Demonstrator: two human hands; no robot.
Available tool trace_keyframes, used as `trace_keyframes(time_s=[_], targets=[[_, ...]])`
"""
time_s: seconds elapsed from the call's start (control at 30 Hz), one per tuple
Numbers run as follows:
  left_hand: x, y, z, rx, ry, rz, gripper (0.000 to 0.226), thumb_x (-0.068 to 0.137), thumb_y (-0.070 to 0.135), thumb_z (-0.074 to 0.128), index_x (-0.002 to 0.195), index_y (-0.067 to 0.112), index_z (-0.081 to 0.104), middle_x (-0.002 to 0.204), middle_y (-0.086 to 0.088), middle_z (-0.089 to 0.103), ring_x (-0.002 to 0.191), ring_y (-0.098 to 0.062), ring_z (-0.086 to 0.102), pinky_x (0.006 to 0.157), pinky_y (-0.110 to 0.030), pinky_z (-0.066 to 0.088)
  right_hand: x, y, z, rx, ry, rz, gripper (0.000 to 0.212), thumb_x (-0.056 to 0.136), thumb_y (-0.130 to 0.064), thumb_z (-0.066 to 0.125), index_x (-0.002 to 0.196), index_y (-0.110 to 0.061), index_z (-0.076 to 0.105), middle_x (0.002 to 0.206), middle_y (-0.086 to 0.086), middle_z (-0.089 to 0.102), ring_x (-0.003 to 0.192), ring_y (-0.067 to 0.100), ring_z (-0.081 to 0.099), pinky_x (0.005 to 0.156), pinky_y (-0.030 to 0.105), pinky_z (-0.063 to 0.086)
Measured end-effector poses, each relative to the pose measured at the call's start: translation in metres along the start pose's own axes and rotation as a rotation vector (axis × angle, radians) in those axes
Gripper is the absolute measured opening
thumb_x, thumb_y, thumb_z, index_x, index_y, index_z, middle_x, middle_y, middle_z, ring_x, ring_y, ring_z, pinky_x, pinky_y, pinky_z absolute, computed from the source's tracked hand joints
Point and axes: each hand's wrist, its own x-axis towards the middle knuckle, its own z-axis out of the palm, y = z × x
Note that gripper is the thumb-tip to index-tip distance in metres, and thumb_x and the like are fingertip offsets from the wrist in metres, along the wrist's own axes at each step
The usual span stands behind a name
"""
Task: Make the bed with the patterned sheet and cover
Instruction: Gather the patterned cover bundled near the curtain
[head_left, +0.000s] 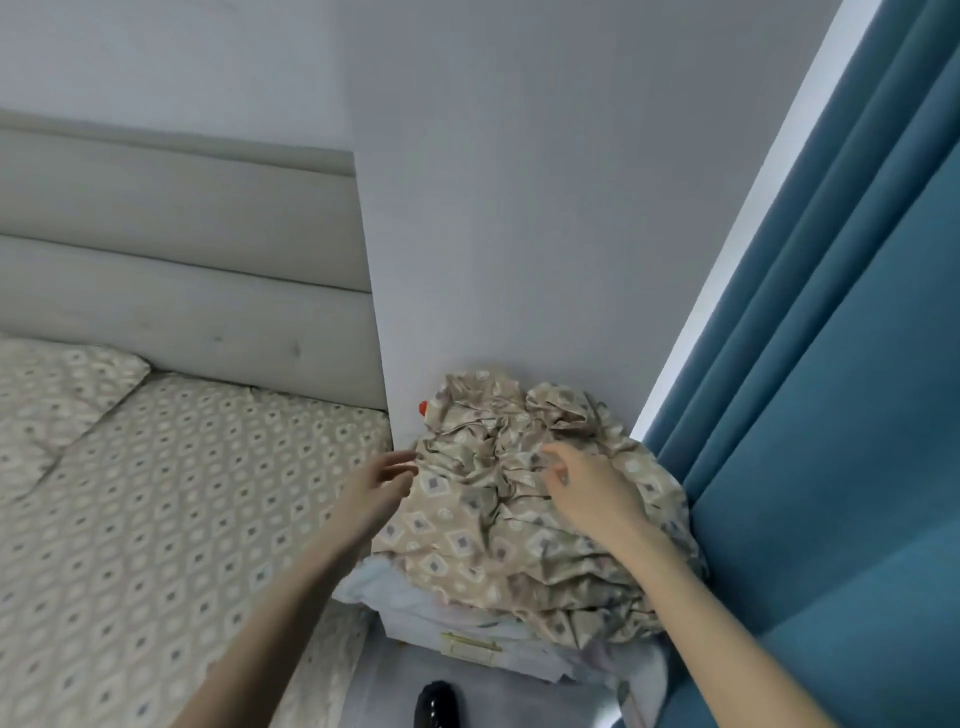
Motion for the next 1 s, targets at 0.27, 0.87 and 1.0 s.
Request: trace_keyframes(time_s=[0.27, 0.87, 1.0], targets=[[0.171, -0.016, 0.034, 0.150, -0.105, -0.043, 0.049, 0.092, 0.012, 0.053, 0.139, 0.013, 0.041, 0.133, -0.005, 0.048, 0.100, -0.010, 0.052, 0.083, -0.025, 0.043, 0.148, 0.044, 0.030, -0.120, -0.086, 0.158, 0.059, 0.094, -0.034, 0.050, 0.147, -0.031, 0.025, 0.156, -0.001, 0.020, 0.139, 0.027, 0.027, 0.105, 0.047, 0.040], [0.247, -0.105, 0.080, 0.674, -0.309, -0.130, 0.106, 0.069, 0.006, 0.056, 0.150, 0.036, -0.007, 0.076, -0.002, 0.058, 0.068, -0.021, 0.059, 0.049, -0.028, 0.039, 0.242, 0.101, 0.153, -0.169, -0.448, 0.392, 0.090, 0.078, -0.016, 0.071, 0.144, -0.035, 0.012, 0.151, 0.015, 0.018, 0.138, 0.046, 0.018, 0.102, 0.055, 0.040], [0.230, -0.095, 0.085, 0.570, -0.182, -0.180, 0.082, 0.070, 0.007, 0.055, 0.145, 0.031, 0.031, 0.115, 0.000, 0.065, 0.100, -0.018, 0.061, 0.066, -0.023, 0.047, 0.239, 0.103, 0.142, -0.265, -0.245, 0.269, 0.043, 0.083, -0.009, 0.054, 0.122, -0.026, 0.052, 0.124, 0.008, 0.056, 0.115, 0.032, 0.052, 0.091, 0.037, 0.049]])
